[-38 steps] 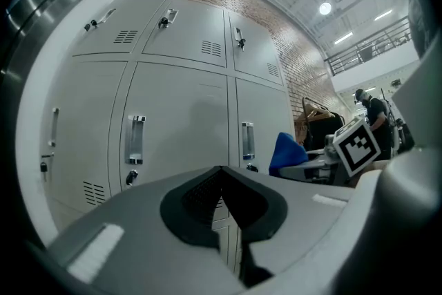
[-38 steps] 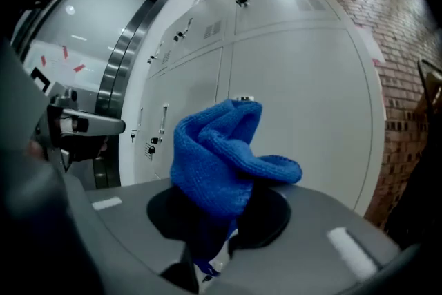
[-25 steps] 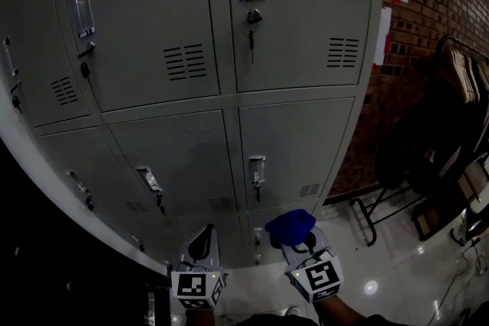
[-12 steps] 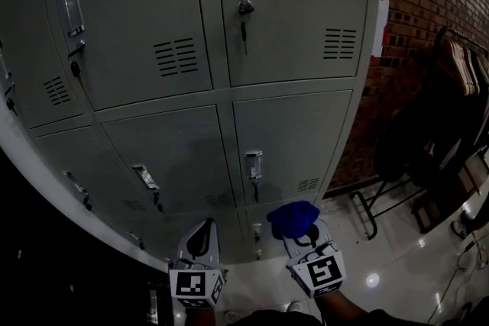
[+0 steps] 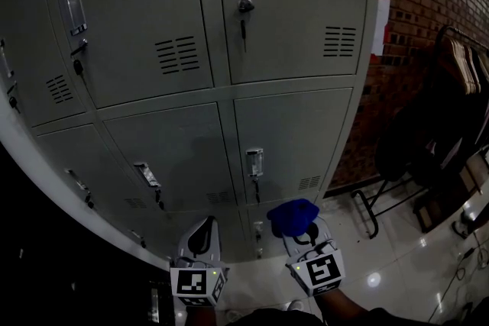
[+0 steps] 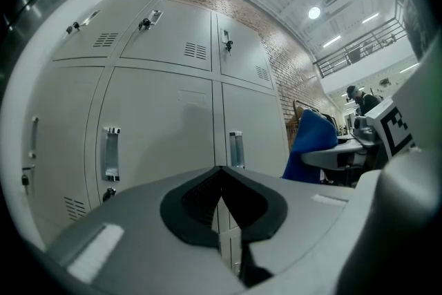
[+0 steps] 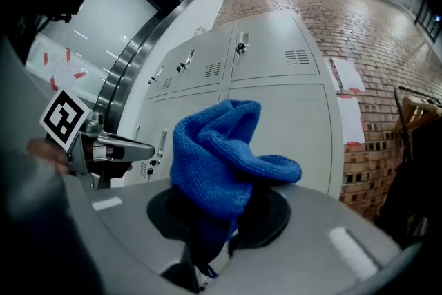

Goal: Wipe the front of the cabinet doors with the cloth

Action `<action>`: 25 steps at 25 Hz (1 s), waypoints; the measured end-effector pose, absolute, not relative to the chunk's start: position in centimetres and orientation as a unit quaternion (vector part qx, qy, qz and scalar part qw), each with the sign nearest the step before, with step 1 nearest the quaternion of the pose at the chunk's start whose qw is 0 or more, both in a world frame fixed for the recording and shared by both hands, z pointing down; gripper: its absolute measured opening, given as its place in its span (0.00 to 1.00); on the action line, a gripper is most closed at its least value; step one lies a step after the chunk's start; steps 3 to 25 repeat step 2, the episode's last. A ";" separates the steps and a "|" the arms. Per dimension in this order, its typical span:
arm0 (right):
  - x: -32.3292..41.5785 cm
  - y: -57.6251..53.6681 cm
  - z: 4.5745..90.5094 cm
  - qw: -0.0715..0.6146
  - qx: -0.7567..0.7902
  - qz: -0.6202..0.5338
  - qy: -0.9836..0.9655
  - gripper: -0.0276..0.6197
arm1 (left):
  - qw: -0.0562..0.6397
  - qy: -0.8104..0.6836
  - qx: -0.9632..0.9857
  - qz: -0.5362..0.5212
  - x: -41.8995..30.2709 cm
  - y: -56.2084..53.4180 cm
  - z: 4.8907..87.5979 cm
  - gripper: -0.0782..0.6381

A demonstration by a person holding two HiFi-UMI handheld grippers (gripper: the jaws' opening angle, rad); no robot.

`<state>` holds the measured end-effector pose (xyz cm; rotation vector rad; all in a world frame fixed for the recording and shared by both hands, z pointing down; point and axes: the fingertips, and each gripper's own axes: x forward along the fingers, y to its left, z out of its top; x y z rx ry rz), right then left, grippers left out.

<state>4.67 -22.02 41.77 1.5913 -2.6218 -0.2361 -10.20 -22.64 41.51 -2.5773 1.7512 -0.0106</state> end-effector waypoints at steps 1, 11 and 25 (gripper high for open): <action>4.7 -22.0 41.8 0.032 0.517 -0.077 -0.852 0.17 | 0.012 0.563 -0.827 -0.003 -10.2 -22.6 41.6 0.13; 4.7 -21.9 41.9 0.031 0.516 -0.076 -0.852 0.17 | 0.012 0.563 -0.826 -0.003 -10.2 -22.5 41.6 0.13; 4.7 -21.9 41.9 0.031 0.516 -0.076 -0.852 0.17 | 0.012 0.563 -0.826 -0.003 -10.2 -22.5 41.6 0.13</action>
